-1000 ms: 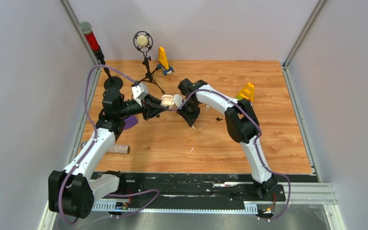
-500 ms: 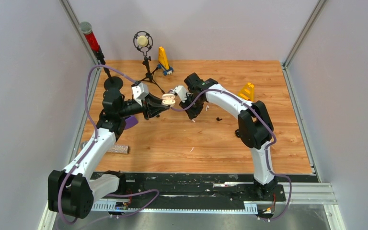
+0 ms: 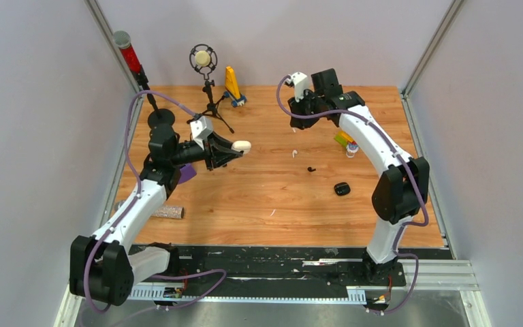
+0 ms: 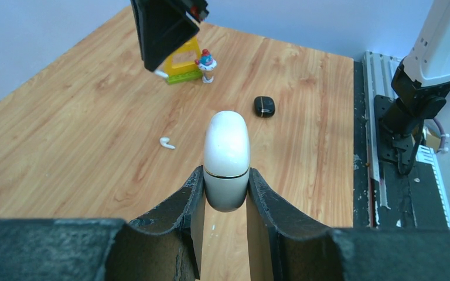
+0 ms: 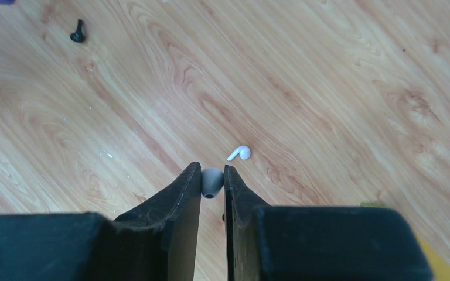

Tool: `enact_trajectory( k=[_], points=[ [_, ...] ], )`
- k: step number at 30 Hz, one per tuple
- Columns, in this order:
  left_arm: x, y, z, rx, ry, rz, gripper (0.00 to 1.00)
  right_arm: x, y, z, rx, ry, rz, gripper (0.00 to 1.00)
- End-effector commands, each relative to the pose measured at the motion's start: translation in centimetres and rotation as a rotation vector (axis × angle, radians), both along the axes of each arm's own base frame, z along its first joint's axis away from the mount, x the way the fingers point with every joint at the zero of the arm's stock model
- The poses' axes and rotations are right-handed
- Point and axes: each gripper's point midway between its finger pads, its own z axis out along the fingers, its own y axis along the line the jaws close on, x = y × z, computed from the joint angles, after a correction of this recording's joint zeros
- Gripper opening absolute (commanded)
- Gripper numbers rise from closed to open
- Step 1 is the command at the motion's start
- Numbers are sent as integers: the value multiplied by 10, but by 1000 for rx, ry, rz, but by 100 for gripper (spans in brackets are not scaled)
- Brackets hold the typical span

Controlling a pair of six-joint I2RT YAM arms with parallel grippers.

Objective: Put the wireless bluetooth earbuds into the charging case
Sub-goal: Pick up the earbud from the center of the board, then close the charging case.

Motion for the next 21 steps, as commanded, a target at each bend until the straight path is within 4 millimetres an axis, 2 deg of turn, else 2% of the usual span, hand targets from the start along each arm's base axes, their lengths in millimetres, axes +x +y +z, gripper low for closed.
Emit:
enact_trajectory(
  k=[1,6,9,16,21],
  points=[
    [2,-7,4,-18,23,-25,24,-8,12,68,158,-115,55,18],
    [12,-15,-14,-21,145,-51,23,-47,28,106,290,-165,201,18],
    [15,-22,-26,-12,197,-64,23,-69,39,111,339,-185,282,18],
    [13,-36,-41,22,248,-96,22,-123,77,94,359,-161,484,18],
    [11,-39,-41,28,245,-105,22,-133,93,62,229,-211,524,18]
  ],
)
